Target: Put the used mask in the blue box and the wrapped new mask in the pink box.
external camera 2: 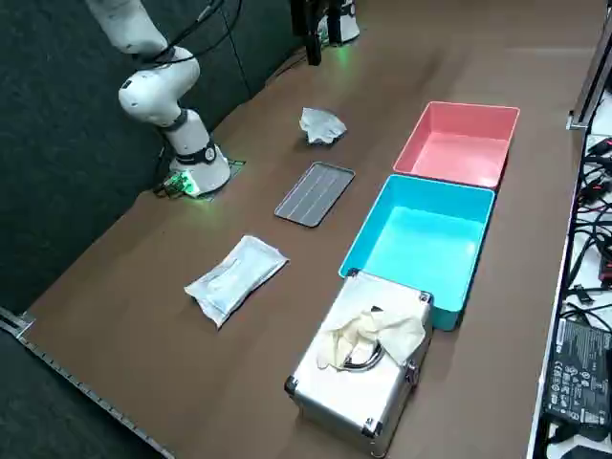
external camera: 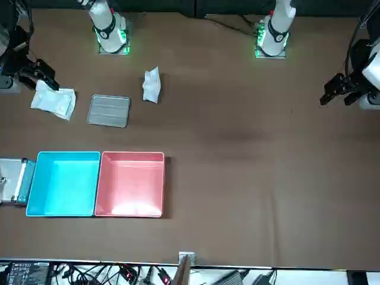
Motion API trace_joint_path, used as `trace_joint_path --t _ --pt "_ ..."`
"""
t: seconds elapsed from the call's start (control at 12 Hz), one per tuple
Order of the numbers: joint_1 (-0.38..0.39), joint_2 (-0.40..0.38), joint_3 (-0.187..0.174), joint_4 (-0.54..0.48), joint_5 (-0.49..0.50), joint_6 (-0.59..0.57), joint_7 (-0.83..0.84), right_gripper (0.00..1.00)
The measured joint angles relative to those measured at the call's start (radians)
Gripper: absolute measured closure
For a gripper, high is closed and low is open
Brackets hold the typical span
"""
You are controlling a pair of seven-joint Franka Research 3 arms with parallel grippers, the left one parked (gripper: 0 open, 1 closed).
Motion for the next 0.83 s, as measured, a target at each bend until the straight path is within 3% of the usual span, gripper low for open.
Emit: trace_joint_path --t 0.5,0.83 --pt "0.035 0.003 0.001 0.000 0.002 -0.001 0.010 0.00" --pt "0.215 0.052 0.005 -0.003 0.003 -0.010 0.214 0.00"
